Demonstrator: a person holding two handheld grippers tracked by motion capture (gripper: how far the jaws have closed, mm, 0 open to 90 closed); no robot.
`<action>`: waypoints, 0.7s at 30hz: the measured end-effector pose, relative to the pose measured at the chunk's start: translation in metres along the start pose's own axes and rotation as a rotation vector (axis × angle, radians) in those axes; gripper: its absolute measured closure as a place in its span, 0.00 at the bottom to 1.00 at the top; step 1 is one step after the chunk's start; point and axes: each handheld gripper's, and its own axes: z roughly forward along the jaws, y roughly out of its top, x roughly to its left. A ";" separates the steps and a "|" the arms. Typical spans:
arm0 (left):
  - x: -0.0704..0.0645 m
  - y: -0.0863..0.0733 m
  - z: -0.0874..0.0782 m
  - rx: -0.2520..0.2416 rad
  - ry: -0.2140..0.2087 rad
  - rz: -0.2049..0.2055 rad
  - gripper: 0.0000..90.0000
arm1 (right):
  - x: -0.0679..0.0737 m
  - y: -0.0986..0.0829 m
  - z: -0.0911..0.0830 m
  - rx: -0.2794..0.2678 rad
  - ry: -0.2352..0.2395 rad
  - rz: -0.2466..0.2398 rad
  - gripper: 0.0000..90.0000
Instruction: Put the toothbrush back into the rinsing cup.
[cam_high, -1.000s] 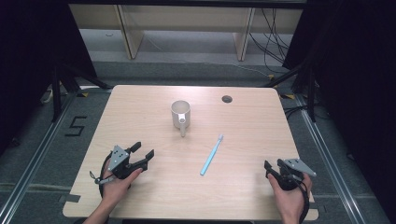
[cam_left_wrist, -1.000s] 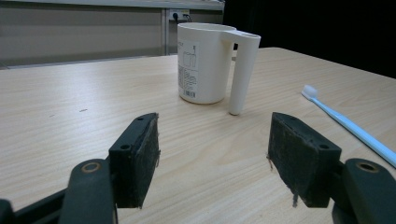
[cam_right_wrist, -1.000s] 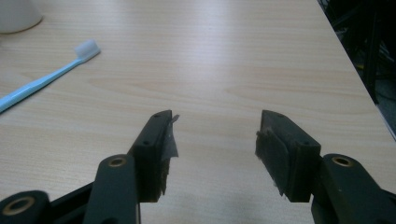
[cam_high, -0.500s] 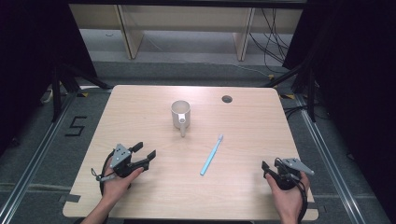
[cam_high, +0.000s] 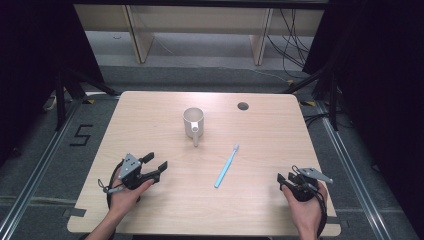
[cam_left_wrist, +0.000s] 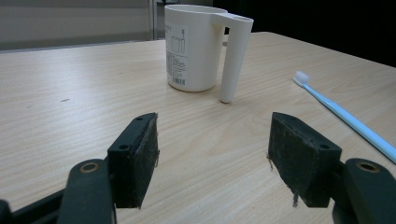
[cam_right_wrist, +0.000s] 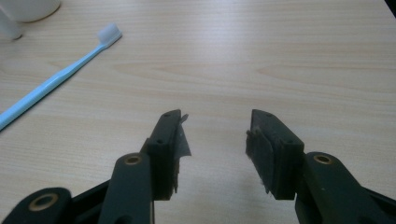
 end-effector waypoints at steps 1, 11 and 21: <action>0.000 0.000 0.001 0.003 -0.005 0.000 0.37 | 0.000 0.000 0.001 -0.003 0.007 0.003 0.61; 0.001 0.005 0.000 0.034 -0.015 0.002 0.37 | 0.005 0.004 -0.002 0.071 0.030 0.008 0.68; -0.001 0.004 0.001 0.048 -0.027 -0.001 0.37 | 0.014 0.015 0.000 0.166 0.045 -0.032 0.70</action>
